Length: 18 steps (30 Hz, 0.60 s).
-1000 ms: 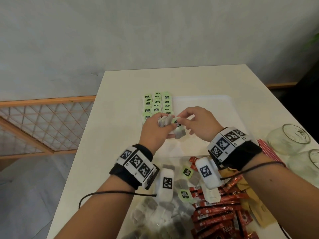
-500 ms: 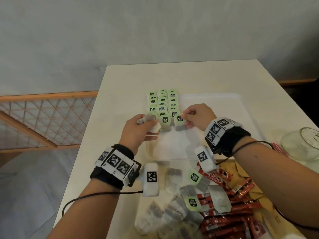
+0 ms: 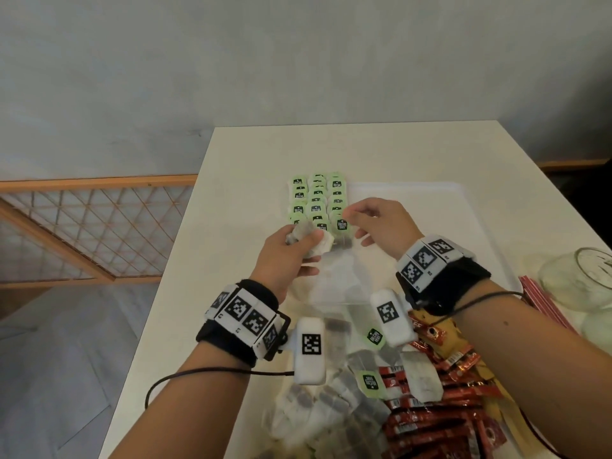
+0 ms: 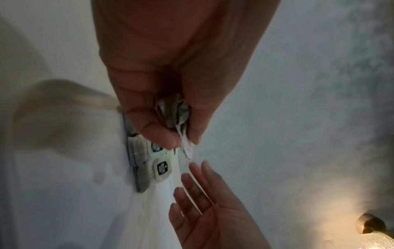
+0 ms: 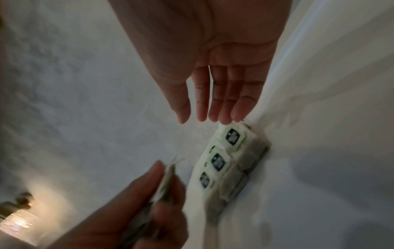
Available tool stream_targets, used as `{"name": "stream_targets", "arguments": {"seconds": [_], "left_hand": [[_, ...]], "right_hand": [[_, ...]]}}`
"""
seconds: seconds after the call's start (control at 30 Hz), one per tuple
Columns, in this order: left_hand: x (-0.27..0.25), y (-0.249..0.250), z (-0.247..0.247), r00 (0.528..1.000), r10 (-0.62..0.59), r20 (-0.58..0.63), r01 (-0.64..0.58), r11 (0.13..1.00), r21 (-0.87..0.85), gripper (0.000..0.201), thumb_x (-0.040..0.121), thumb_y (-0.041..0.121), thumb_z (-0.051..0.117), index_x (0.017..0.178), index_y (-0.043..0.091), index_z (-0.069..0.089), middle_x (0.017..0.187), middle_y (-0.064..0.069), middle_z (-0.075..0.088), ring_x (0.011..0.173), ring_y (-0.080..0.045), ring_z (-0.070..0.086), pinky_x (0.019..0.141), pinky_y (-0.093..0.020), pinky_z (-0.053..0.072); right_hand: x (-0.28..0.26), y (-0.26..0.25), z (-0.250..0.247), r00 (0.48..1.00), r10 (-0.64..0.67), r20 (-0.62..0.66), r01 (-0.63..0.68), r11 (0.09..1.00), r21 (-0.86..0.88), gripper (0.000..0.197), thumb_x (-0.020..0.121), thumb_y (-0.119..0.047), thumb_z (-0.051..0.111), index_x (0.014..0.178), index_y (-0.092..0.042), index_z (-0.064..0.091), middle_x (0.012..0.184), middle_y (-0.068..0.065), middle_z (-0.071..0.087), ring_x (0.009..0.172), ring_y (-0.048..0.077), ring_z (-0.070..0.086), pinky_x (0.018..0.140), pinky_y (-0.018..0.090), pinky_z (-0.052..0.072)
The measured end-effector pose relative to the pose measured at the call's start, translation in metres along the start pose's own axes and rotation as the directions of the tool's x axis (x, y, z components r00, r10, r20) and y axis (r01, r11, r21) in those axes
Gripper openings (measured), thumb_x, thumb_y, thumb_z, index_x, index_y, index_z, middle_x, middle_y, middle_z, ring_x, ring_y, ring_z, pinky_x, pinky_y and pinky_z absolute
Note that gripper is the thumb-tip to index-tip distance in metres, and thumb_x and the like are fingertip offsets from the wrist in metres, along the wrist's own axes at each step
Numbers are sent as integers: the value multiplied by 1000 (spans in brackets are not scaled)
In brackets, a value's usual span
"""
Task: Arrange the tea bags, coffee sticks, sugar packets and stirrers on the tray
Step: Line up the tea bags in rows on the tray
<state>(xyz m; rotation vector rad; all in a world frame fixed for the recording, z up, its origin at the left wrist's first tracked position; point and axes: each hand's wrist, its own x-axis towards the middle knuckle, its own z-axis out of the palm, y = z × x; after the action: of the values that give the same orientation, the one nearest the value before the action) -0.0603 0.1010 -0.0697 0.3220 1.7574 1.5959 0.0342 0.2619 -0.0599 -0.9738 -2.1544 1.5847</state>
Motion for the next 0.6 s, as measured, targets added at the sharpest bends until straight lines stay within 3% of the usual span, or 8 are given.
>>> {"name": "stream_targets", "arguments": {"seconds": [0.13, 0.23, 0.37, 0.47, 0.6], "left_hand": [[-11, 2, 11, 998, -4, 65, 7, 999, -47, 34, 89, 20, 71, 117, 4, 61, 98, -7, 67, 72, -12, 67, 62, -26, 57], [-18, 2, 15, 992, -2, 127, 7, 999, -40, 33, 88, 7, 70, 117, -1, 59, 97, -11, 66, 82, -18, 68, 71, -31, 61], [-25, 1, 13, 990, -8, 144, 3, 999, 33, 29, 89, 7, 68, 117, 1, 60, 96, -9, 67, 81, -18, 70, 69, -31, 61], [-27, 0, 8, 995, 4, 101, -14, 995, 98, 24, 89, 13, 68, 113, 7, 65, 94, -7, 71, 77, -15, 71, 67, -26, 59], [-23, 1, -4, 999, 48, -10, -46, 983, 176, 18, 86, 9, 69, 104, 9, 70, 93, -7, 70, 71, -12, 67, 68, -23, 53]], "right_hand": [[-27, -2, 4, 983, 5, 185, -21, 996, 86, 14, 87, -16, 71, 101, -12, 70, 80, 8, 69, 65, 14, 64, 64, 27, 56], [-35, -1, -1, 984, -13, 180, -8, 993, 118, 18, 88, 1, 63, 103, -9, 69, 73, 11, 64, 58, 14, 62, 62, 27, 57], [-42, -4, -11, 987, -33, 155, 6, 986, 167, 21, 88, 8, 56, 98, -5, 71, 69, 13, 62, 56, 16, 62, 63, 30, 59], [-44, -8, -16, 991, -22, 132, 0, 986, 169, 20, 91, 2, 56, 90, -6, 73, 73, 8, 67, 61, 16, 63, 66, 27, 60], [-42, -10, -26, 980, -44, 196, 22, 994, 111, 20, 86, 6, 65, 102, -3, 72, 79, 10, 67, 71, 18, 66, 73, 24, 59]]}}
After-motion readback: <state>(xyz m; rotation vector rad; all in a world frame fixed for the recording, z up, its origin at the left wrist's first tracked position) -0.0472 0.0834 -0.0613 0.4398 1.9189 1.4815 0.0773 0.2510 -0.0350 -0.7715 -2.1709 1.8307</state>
